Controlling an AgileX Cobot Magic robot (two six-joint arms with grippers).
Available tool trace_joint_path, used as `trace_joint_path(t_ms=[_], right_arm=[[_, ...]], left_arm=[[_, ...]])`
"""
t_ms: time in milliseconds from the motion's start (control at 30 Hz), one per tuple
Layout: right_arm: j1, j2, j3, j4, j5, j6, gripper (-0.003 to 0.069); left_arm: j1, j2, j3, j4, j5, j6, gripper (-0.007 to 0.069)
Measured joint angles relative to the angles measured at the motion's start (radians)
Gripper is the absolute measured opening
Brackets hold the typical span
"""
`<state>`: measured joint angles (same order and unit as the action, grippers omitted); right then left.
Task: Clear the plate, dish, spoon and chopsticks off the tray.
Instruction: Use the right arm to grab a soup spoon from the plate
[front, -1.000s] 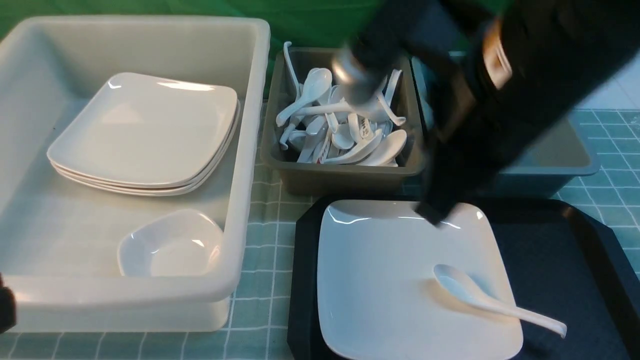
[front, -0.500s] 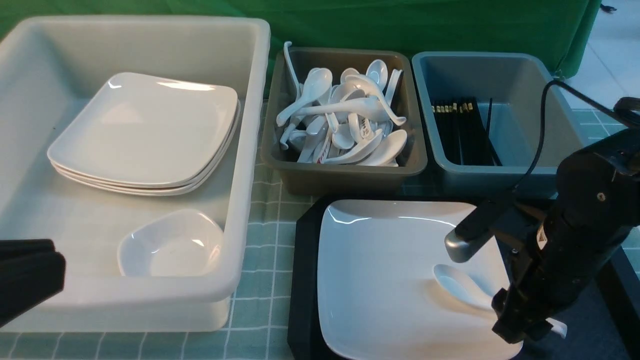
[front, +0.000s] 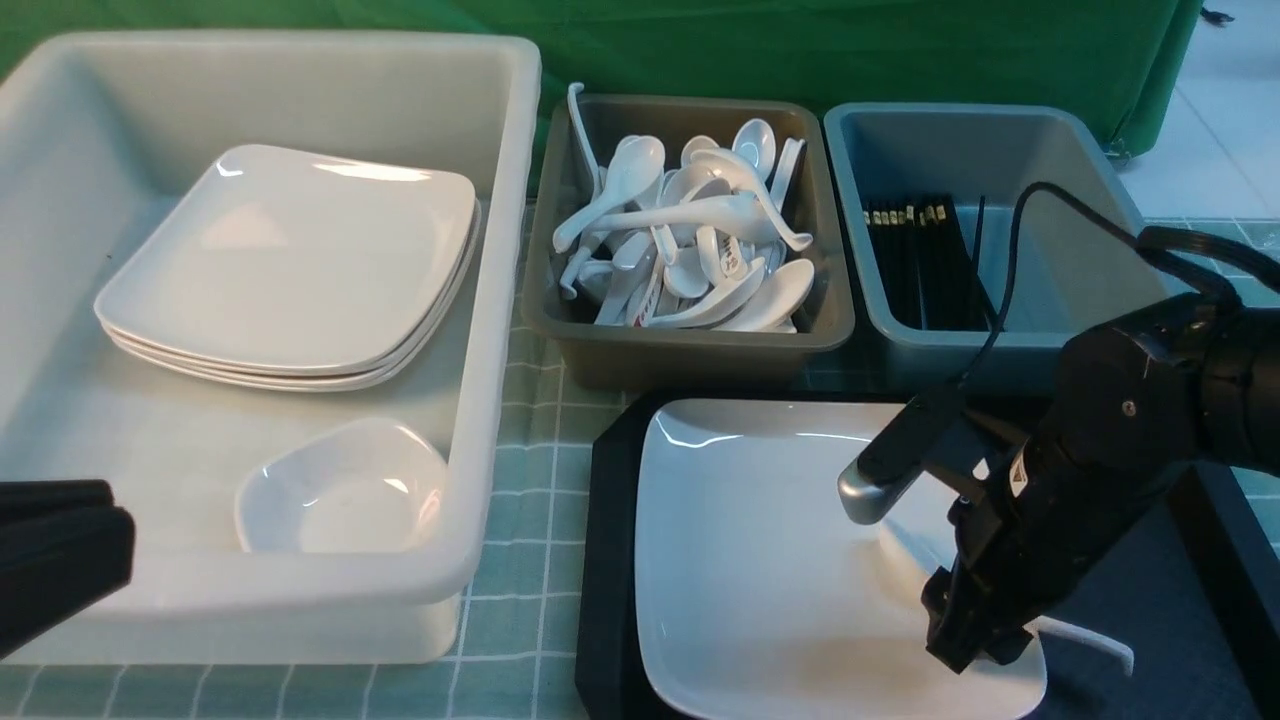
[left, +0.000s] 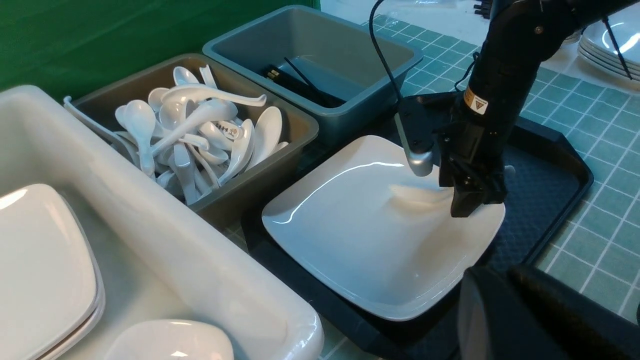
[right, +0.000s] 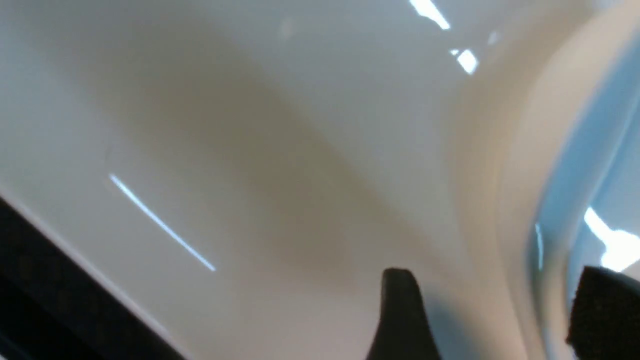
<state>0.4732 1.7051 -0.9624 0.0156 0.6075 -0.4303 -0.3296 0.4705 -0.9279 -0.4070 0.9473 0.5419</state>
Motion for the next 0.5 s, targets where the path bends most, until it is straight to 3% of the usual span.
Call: trace_joint_path(t_ms=[167, 267, 433, 500], right_arm=[[0.0, 0.03, 0.001, 0.0, -0.013, -0.006, 0.0467], [0.0, 0.03, 0.001, 0.0, -0.016, -0.007, 0.0424], [0.0, 0.031, -0.002, 0.0, 0.004, -0.009, 0.0183], [0.0, 0.024, -0.023, 0.001, 0.077, 0.01, 0.017]], left_arm=[[0.0, 0.0, 0.0, 0.0, -0.001, 0.002, 0.0017], [0.0, 0.0, 0.0, 0.0, -0.002, 0.002, 0.0017], [0.0, 0.0, 0.0, -0.003, -0.003, 0.002, 0.0017], [0.0, 0.0, 0.0, -0.003, -0.004, 0.006, 0.0017]])
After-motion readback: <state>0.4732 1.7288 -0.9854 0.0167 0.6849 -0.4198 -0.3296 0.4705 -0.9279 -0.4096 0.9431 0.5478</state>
